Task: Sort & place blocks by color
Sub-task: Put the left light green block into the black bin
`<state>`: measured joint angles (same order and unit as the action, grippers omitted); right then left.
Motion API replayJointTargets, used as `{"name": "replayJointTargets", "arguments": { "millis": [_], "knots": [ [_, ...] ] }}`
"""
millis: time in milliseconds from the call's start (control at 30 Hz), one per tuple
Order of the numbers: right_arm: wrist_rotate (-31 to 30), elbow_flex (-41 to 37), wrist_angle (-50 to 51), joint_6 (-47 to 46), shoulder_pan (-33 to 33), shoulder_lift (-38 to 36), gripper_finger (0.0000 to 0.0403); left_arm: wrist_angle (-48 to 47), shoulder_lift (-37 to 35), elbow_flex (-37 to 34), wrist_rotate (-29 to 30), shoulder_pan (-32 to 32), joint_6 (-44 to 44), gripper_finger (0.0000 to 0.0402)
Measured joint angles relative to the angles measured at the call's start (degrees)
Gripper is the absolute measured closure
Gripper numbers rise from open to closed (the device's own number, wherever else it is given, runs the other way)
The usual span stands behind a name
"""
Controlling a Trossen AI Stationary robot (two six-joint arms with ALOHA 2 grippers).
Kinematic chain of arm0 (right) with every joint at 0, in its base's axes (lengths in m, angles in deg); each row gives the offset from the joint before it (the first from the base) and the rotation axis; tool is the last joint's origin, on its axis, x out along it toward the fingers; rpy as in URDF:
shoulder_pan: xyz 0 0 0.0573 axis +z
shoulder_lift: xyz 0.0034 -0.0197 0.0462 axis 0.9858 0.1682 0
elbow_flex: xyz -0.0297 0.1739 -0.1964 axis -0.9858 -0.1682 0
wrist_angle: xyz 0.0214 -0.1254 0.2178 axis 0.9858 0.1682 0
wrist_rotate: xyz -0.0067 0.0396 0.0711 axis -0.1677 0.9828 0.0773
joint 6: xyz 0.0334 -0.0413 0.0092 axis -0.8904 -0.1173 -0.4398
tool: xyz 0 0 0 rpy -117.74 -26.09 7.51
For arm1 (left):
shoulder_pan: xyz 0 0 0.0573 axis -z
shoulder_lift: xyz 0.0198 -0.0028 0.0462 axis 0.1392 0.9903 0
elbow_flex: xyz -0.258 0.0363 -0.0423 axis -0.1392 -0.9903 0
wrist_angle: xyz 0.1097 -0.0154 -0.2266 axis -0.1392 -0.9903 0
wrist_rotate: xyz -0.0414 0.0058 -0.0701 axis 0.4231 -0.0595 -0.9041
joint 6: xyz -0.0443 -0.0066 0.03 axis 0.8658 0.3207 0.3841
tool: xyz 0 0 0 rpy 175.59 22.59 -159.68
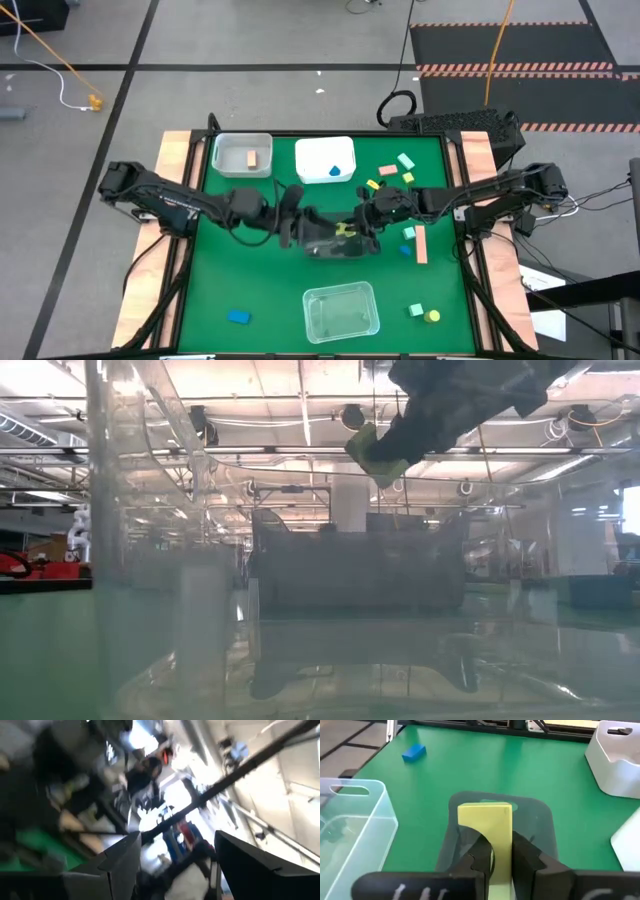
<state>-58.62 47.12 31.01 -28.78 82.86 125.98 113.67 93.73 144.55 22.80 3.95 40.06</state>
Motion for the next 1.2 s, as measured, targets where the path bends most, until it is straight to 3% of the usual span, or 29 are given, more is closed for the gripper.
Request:
{"name": "replayJointTargets", "arguments": {
  "millis": [200, 433, 800, 1000, 1200],
  "knots": [
    [-0.82, -2.19, -0.19, -0.57, 0.4, 0.0, 0.0367, -10.65, 0.0, 0.02, 3.48, 7.56, 13.03, 0.0149],
    [-2.14, -6.45, -2.96, -0.09, 0.59, 0.04, 0.0365, -32.36, 0.02, 0.02, 8.85, 17.48, 36.11, 0.0149],
    [-2.24, -8.94, -10.58, -0.37, 0.57, 1.52, 0.0365, -64.33, 0.02, 0.02, 9.25, 28.84, 65.4, 0.0149],
    [-2.17, -8.94, -14.15, -3.66, 0.71, 6.67, 0.0365, -69.73, 0.02, 0.0, 9.2, 32.63, 74.03, 0.0149],
    [-2.35, -8.94, -15.55, -3.67, 1.01, 10.11, 0.0364, -71.28, 0.02, 0.0, 9.18, 33.94, 74.43, 0.0149]
  ]
}}
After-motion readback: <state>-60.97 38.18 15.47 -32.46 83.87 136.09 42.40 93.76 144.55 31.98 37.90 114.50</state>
